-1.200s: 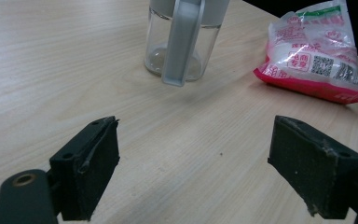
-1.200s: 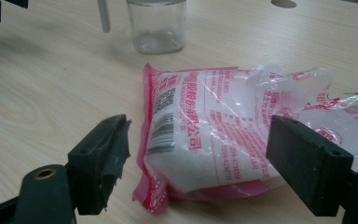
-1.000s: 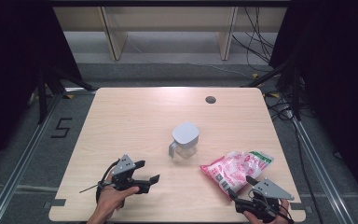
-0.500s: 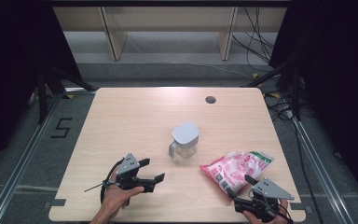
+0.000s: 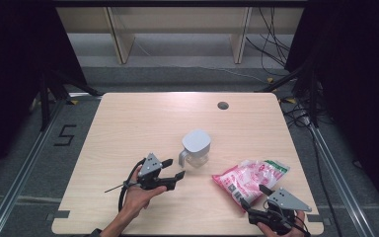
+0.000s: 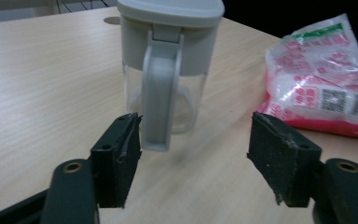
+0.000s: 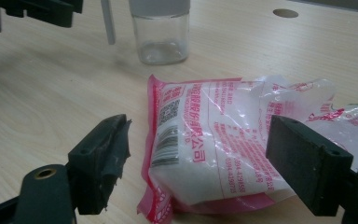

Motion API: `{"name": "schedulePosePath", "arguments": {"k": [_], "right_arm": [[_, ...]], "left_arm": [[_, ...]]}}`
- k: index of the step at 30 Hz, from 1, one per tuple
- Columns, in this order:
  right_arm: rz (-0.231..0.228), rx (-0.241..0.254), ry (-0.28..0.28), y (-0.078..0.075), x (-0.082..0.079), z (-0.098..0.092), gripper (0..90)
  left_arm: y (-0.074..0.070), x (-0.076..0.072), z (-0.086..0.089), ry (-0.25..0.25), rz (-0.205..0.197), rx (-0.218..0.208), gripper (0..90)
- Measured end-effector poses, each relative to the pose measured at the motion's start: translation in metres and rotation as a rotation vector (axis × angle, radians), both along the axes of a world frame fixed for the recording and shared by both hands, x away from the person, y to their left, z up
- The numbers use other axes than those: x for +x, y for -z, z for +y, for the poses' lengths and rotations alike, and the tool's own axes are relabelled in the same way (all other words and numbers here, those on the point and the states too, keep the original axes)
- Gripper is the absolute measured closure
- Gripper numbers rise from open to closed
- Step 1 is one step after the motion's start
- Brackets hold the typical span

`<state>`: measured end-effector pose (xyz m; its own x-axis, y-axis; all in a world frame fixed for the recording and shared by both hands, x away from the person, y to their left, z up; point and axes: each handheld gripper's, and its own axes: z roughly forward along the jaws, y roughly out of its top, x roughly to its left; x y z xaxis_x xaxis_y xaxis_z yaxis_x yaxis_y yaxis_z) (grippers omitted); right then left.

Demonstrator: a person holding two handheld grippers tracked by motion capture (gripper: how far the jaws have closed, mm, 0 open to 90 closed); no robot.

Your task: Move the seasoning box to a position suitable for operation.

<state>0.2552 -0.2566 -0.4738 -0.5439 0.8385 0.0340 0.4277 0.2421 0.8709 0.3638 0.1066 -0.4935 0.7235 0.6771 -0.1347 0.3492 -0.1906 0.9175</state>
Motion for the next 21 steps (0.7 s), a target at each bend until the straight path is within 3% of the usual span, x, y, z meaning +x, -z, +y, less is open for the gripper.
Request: {"name": "schedulePosePath", "arguments": {"k": [1, 4, 9, 11, 12, 13, 14, 15, 16, 18, 21], "right_arm": [[0.022, -0.004, 0.009, -0.001, -0.003, 0.001, 22.1], [0.001, -0.001, -0.006, 0.000, 0.000, 0.001, 22.0], [0.009, -0.008, -0.024, 0.001, 0.001, 0.003, 22.0], [0.000, -0.043, -0.033, 0.000, 0.001, 0.003, 21.8], [0.001, -0.036, -0.030, 0.000, 0.001, 0.003, 21.7], [0.037, -0.011, -0.018, 0.000, -0.001, 0.006, 21.6], [0.014, -0.035, -0.036, 0.001, 0.001, 0.004, 21.6], [0.010, -0.029, -0.037, 0.001, 0.002, 0.004, 21.6], [0.033, -0.016, -0.018, 0.001, -0.001, 0.006, 21.6], [0.019, -0.025, -0.039, 0.002, 0.001, 0.005, 21.5], [0.032, -0.022, -0.030, 0.001, 0.001, 0.006, 21.5]], "left_arm": [[0.001, 0.004, -0.004, -0.010, -0.007, 0.014, 36.5], [0.002, 0.009, -0.008, -0.022, -0.007, 0.043, 36.7], [0.003, 0.016, -0.010, -0.029, -0.013, 0.058, 42.1], [0.003, 0.019, -0.013, -0.025, -0.029, 0.069, 49.1], [0.003, 0.021, -0.017, -0.009, -0.068, 0.096, 55.0], [0.004, 0.023, -0.019, -0.018, -0.082, 0.108, 56.2], [0.004, 0.024, -0.019, -0.023, -0.087, 0.113, 59.0], [0.004, 0.025, -0.020, -0.021, -0.087, 0.113, 60.2], [0.004, 0.025, -0.020, -0.021, -0.087, 0.113, 61.6], [0.006, 0.029, -0.023, -0.019, -0.115, 0.147, 65.0], [0.007, 0.032, -0.023, -0.021, -0.117, 0.141, 66.5]]}}
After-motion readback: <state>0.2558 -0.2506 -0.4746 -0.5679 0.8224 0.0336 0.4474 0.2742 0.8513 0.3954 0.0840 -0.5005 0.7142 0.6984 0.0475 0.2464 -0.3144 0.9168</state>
